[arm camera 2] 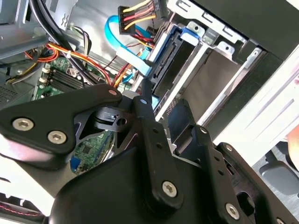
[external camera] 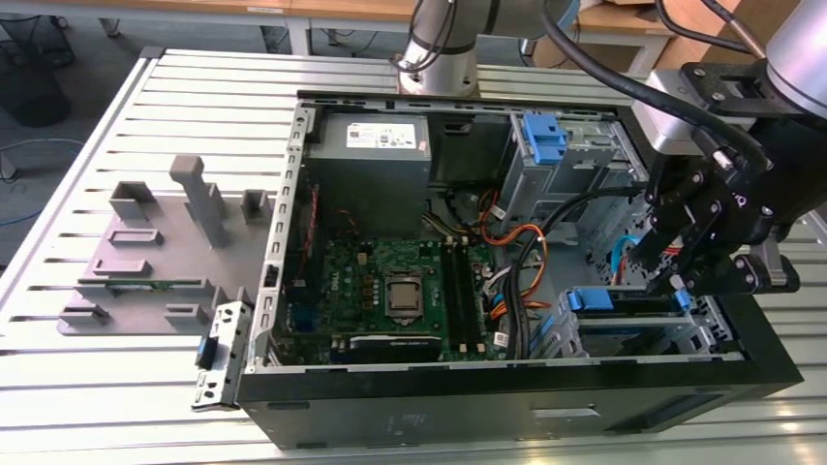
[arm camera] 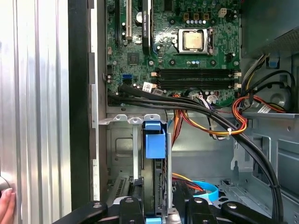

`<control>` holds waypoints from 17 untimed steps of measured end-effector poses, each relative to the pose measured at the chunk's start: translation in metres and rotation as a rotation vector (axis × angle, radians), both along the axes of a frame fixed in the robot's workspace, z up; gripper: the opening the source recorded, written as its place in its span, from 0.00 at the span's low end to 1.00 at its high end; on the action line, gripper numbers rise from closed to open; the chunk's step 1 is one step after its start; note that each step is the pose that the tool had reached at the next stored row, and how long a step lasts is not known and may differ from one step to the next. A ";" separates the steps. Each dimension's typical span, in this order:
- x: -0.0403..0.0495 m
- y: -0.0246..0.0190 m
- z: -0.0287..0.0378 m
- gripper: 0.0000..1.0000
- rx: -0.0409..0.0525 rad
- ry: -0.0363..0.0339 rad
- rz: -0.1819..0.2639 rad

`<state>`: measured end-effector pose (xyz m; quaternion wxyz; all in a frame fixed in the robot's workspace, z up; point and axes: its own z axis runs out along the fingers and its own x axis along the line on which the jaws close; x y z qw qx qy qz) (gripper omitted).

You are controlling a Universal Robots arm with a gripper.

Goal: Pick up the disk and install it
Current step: 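Insert the first disk wire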

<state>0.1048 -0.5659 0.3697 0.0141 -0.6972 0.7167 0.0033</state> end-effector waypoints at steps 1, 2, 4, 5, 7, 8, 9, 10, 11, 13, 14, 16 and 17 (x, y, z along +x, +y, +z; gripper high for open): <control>0.0012 0.0002 -0.0001 0.42 0.0000 0.0000 0.000; 0.0023 0.0005 -0.0002 0.42 0.0001 0.0000 0.000; 0.0041 0.0013 -0.0003 0.42 0.0000 0.0000 0.000; 0.0047 0.0017 -0.0004 0.42 -0.0001 0.0000 0.000; 0.0056 0.0027 -0.0005 0.42 0.0001 0.0000 0.000; 0.0059 0.0031 -0.0005 0.42 0.0001 0.0000 0.000; 0.0060 0.0034 -0.0005 0.42 0.0000 0.0000 0.000; 0.0061 0.0036 -0.0006 0.42 0.0002 0.0000 0.000; 0.0062 0.0037 -0.0006 0.42 0.0002 0.0000 0.000; 0.0063 0.0038 -0.0005 0.42 0.0001 0.0000 0.000; 0.0064 0.0039 -0.0003 0.42 0.0000 0.0000 0.000; 0.0066 0.0039 0.0006 0.42 -0.0001 0.0000 0.000; 0.0067 0.0039 0.0012 0.42 -0.0001 0.0000 0.000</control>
